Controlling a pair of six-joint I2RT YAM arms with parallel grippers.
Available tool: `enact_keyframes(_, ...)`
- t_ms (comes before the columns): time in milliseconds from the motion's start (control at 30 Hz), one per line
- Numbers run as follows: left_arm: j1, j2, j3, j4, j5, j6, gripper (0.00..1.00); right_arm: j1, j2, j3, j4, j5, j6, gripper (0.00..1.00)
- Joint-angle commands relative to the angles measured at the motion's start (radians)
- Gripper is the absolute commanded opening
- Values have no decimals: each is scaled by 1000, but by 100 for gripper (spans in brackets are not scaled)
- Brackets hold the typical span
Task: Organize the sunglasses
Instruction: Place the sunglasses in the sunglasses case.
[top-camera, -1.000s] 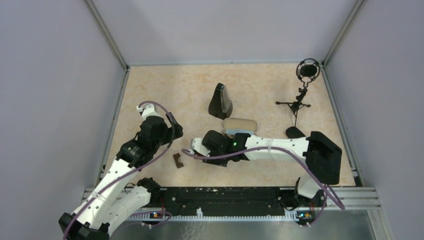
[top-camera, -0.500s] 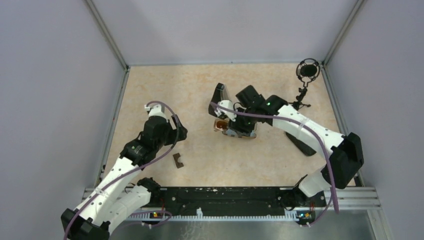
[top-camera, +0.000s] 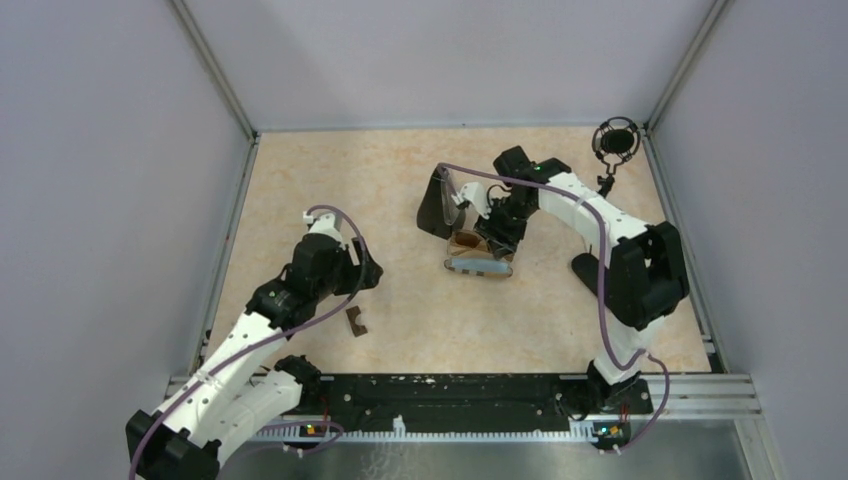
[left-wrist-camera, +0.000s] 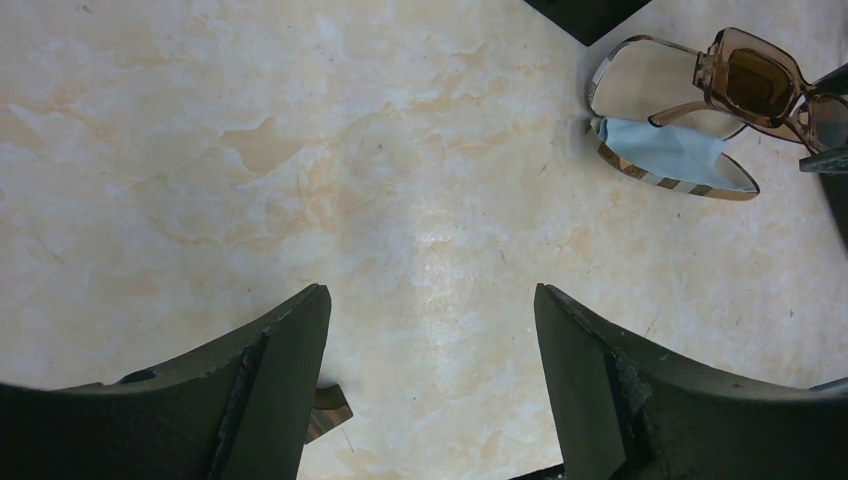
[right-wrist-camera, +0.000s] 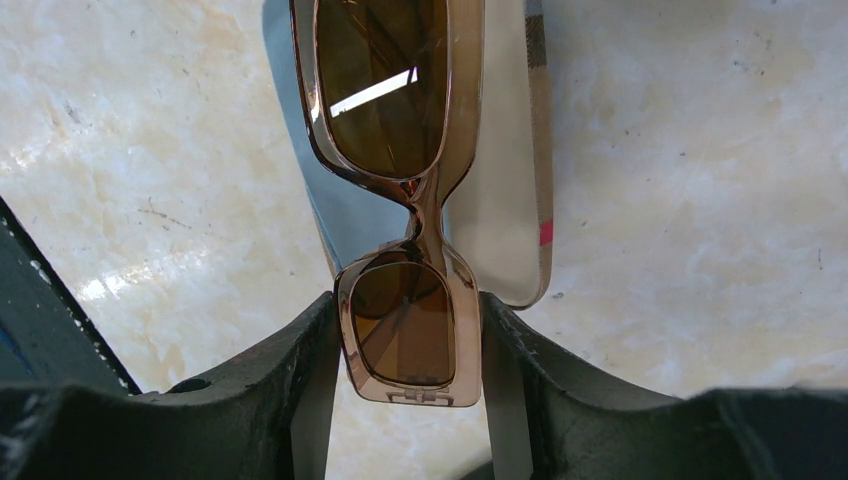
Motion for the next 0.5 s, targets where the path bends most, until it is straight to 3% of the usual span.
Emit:
enact_keyframes(0,4,12,-4,62,26,25,81,-33,27,74,-47,-81,-58,15)
enact_keyframes(467,4,57,-16,82,91,29,80,-46,127,75,-63,-117,-70,15)
